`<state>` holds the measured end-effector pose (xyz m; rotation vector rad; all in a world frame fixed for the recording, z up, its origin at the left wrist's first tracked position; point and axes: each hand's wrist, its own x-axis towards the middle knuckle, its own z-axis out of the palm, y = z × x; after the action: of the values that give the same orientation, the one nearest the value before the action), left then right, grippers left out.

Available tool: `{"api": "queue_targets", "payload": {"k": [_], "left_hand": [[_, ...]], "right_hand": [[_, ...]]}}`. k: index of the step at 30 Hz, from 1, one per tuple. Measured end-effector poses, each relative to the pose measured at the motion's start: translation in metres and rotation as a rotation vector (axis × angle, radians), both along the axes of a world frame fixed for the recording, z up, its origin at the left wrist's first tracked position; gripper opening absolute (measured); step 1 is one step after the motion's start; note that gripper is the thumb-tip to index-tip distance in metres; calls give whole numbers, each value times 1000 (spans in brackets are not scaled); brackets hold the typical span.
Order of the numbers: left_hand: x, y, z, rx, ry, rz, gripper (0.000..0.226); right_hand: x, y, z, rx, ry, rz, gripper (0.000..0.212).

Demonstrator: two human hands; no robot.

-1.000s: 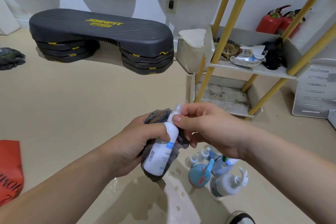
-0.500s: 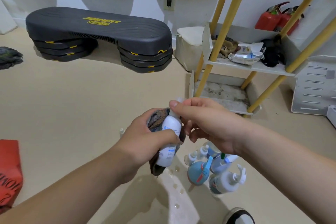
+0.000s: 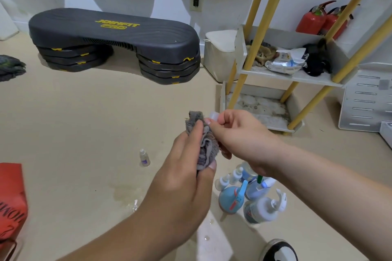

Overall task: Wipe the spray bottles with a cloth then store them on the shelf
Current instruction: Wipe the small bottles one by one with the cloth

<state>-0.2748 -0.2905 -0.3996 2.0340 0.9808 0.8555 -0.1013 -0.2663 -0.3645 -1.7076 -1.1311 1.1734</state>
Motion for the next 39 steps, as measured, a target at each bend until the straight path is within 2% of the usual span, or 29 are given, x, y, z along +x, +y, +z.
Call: {"api": "queue_targets", "payload": {"k": [2,3,6,7,8,9,10,13,14,16,19,20,23,28,30,35,39], "left_hand": [[-1,7,-7,-13,50,-26,69],[-2,16,-9,-118,15,-34,65],[-9,48,-3,-652,-121,2,31],[-9,54,-3,-819,-178,25,27],[-8,55,-2,-874,-192,45,26],[-5,49,0,-831,-177,54,26],[-3,42,2,-696,-147,59,27],[0,32,1,-172,-2,-61,53],[-2,36,0,-117,49,-96,56],[-6,45,-9,-159,83,-109,48],[-10,46,-20,-629,82,-6,31],[-11,45,-24,-708,129,11,26],[-18,46,-34,-624,323,35,21],[-21,54,-33,-617,321,24,20],[-20,53,-34,-564,381,-6,19],[-26,58,-48,-498,516,-60,32],[-32,72,-79,-546,557,-61,27]], "right_hand": [[1,2,-3,2,-34,0,33],[2,2,-4,8,-49,-3,32],[5,4,-7,25,-49,-47,33],[7,4,-8,25,-44,-66,33],[8,5,-9,25,-44,-80,36],[9,6,-10,22,-49,-88,38],[9,7,-11,21,-59,-90,37],[5,7,-17,18,-87,-100,33],[4,6,-18,23,-89,-112,37],[2,4,-18,40,-93,-151,41],[4,-1,-11,74,-106,-229,29],[4,-5,-9,77,-115,-256,25],[3,-19,-14,17,-197,-299,24],[1,-34,-38,-46,-357,-340,13],[6,-33,-46,-71,-438,-330,12],[22,4,-66,-172,-675,-229,19],[23,33,-102,-257,-812,-63,29]]}}
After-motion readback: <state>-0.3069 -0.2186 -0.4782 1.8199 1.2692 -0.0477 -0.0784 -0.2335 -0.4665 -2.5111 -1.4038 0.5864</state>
